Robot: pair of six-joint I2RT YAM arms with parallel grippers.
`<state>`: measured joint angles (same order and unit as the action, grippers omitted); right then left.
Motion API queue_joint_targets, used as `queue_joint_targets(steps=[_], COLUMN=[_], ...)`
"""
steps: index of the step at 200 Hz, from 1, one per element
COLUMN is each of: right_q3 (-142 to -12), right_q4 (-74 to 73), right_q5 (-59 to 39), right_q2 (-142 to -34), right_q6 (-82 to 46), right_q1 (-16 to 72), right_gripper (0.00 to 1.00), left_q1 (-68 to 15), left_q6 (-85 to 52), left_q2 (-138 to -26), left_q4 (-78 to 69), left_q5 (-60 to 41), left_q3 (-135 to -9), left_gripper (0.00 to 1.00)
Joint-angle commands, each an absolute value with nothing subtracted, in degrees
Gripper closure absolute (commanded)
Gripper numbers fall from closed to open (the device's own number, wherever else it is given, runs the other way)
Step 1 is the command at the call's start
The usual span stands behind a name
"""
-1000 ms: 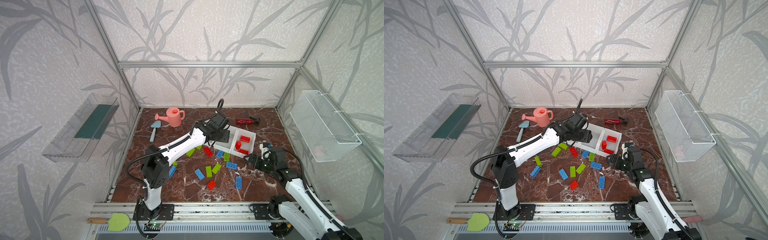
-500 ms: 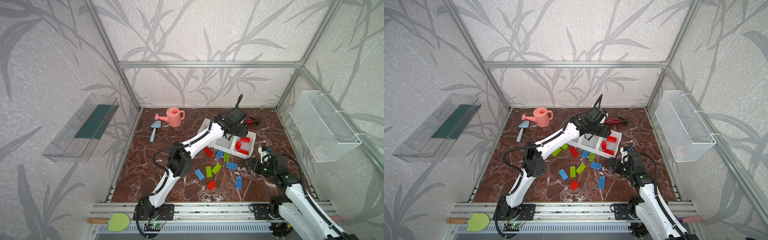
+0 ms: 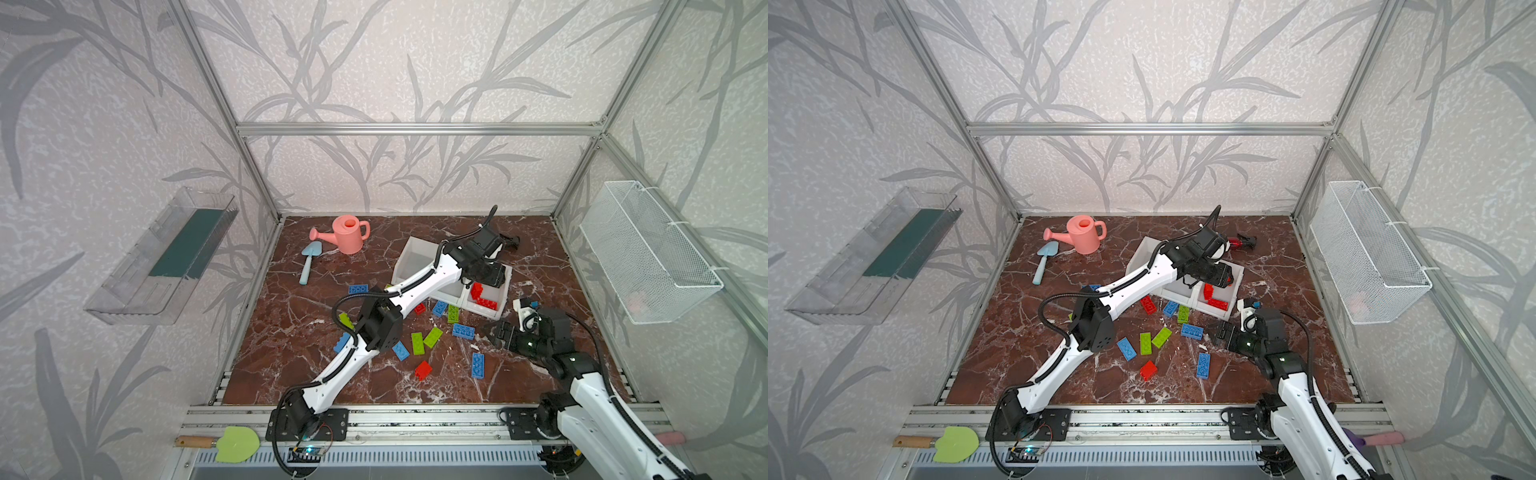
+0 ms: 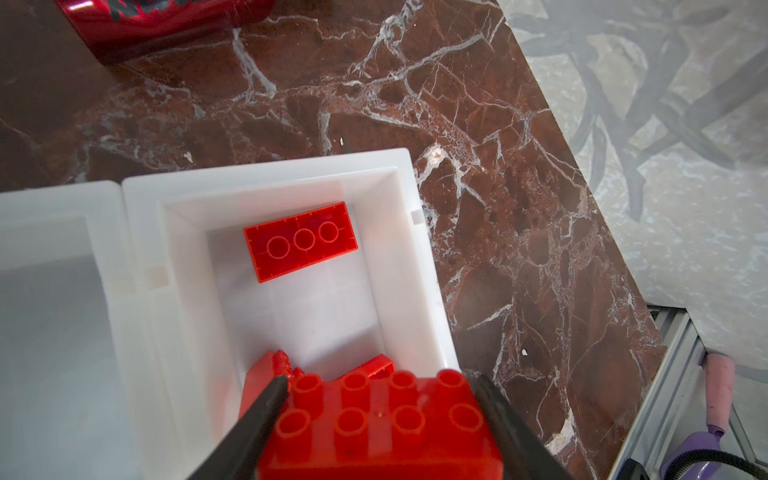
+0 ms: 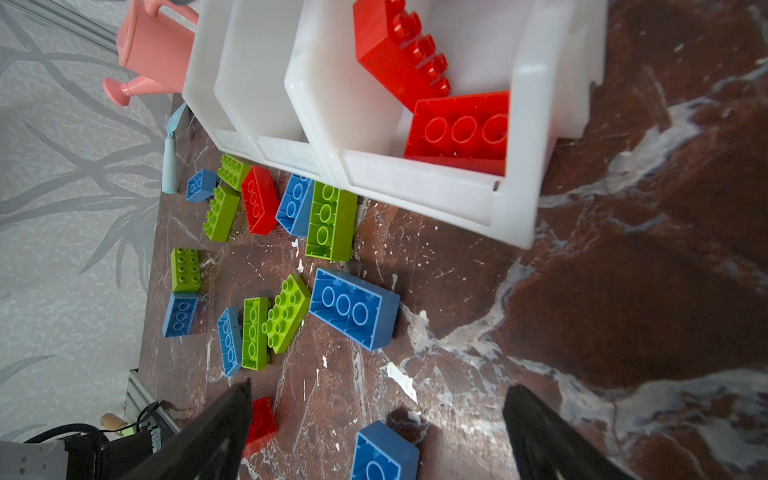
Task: Sort the legos into containers by color
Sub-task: 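Carry the red brick over the bin's red-brick compartment with the left gripper, then open the left gripper over the compartment while the right reaches toward a red brick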
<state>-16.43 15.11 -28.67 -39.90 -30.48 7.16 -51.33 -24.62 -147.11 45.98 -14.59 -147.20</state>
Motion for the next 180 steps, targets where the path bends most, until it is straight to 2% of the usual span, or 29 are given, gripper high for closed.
queue_joint_targets(steps=[1, 44, 76, 133, 180], right_q3=[-15.76, -15.3, -15.29, -17.28, -23.46], right_q4=[13.59, 11.96, 12.86, 14.5, 20.36], right_q5=[-30.92, -31.03, -28.62, -19.34, -6.67], right_q2=[-39.44, -40.43, -39.87, -40.84, -46.31], right_q6=[-30.67, -30.6, -30.5, -29.98, -30.0], right_q1=[7.12, 10.02, 13.65, 25.64, 36.3], right_gripper=[0.06, 0.06, 0.06, 0.07, 0.1], left_q1=[-51.41, -51.41, -51.42, -51.33, -50.33], left_q6=[-24.17, -23.93, -24.11, -21.9, -21.23], left_q2=[-147.89, -148.87, -148.45, -141.45, -128.66], left_q4=[45.21, 45.62, 45.35, 47.41, 44.04], left_q5=[-15.3, -14.53, -14.36, -9.79, -4.6], left_q3=[-150.43, -152.5, -153.04, -151.24, -138.3], left_gripper=[0.47, 0.21, 0.11, 0.09, 0.09])
